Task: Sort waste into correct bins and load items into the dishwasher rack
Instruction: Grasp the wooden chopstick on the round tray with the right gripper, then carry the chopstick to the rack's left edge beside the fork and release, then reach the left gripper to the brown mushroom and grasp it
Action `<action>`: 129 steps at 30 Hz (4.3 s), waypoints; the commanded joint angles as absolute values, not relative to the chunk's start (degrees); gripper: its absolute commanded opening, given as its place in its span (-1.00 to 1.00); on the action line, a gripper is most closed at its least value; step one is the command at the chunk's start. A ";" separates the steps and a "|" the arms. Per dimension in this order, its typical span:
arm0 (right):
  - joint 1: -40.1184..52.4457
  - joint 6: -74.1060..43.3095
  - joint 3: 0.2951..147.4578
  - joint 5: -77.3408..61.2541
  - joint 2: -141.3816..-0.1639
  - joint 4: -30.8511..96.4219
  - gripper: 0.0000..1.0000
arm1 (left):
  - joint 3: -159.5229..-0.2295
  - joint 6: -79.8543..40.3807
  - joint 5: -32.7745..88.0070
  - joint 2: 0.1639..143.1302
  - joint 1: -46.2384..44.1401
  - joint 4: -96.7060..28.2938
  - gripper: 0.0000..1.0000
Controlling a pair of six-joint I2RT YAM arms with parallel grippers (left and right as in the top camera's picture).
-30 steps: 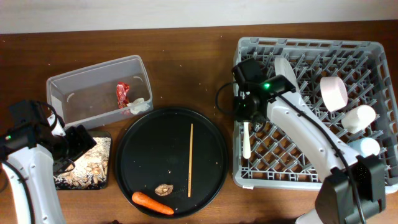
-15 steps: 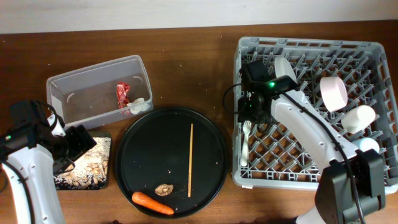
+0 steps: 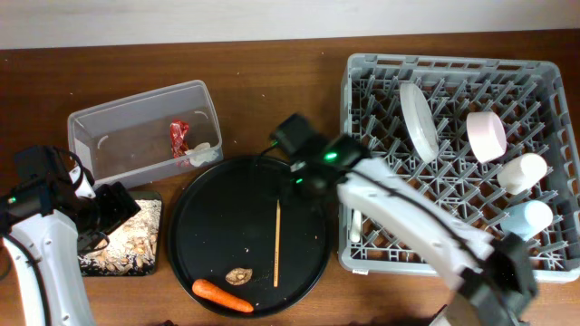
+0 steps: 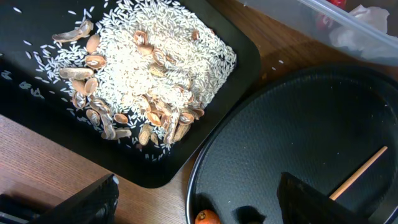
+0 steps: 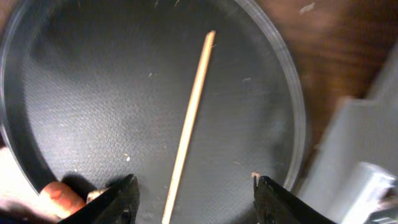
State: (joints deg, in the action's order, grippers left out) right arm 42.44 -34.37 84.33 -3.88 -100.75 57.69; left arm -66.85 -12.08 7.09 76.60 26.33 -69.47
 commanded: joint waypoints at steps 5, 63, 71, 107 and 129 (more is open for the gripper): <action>48.66 -43.20 83.40 -0.91 -113.69 55.00 0.25 | -66.57 -12.84 7.94 76.16 26.52 -69.52 0.63; 19.29 -28.82 78.06 3.22 -97.23 65.73 -0.91 | -66.57 -12.84 7.92 76.16 26.52 -69.49 0.62; 19.86 -27.20 75.42 1.76 -97.23 59.96 -0.88 | -66.57 -12.84 7.92 76.16 26.52 -69.52 0.63; 18.83 -18.50 77.71 -1.54 -78.22 68.42 0.72 | -61.84 -22.04 11.79 76.16 4.93 -71.57 0.65; 15.62 -18.83 75.83 -2.59 -84.40 70.02 0.73 | -44.71 -75.31 13.91 76.16 -29.28 -55.09 0.94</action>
State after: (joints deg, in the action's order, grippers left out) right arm 16.05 -19.22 76.27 -2.48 -83.74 69.69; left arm -45.25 -63.42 15.97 76.60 -26.37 -55.18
